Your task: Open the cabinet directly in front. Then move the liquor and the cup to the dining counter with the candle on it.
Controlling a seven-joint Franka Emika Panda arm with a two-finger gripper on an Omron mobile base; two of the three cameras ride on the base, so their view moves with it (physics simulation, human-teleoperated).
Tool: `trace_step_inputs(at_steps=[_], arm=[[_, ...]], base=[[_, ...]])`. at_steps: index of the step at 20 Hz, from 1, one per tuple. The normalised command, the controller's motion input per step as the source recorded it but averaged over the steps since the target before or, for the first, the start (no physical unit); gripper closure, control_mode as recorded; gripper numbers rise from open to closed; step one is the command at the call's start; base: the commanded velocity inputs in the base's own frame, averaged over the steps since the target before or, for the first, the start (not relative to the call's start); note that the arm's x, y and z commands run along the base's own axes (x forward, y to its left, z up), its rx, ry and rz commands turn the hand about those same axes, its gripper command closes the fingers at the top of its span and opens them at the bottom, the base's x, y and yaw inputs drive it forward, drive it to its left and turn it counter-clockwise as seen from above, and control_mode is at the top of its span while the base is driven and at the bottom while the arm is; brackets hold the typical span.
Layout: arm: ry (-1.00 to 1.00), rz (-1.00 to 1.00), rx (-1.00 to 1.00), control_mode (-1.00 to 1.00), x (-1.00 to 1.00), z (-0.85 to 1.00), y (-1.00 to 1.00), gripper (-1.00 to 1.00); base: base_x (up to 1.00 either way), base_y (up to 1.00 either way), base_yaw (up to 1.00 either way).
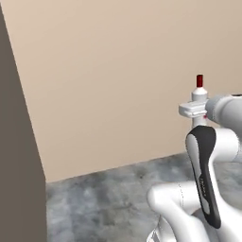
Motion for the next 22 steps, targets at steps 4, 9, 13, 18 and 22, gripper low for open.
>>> trace_step_inputs(at_steps=[4, 9, 13, 18, 22], arm=[[0.00, 0.00, 0.00, 1.00, 0.00, 0.00, 0.00, 1.00], [0.00, 0.00, 0.00, 1.00, 0.00, 0.00, 0.00, 1.00], [0.00, 0.00, 0.00, 1.00, 0.00, 0.00, 0.00, 1.00], [0.00, 0.00, 0.00, 1.00, 0.00, 0.00, 0.00, 1.00], [0.00, 0.00, 0.00, 1.00, 0.00, 0.00, 0.00, 1.00]], base=[[1.00, 0.04, -0.58], [0.72, 0.10, -0.75], [0.47, 0.15, -0.85], [0.36, 0.09, -0.90], [0.48, 0.01, -0.86]])
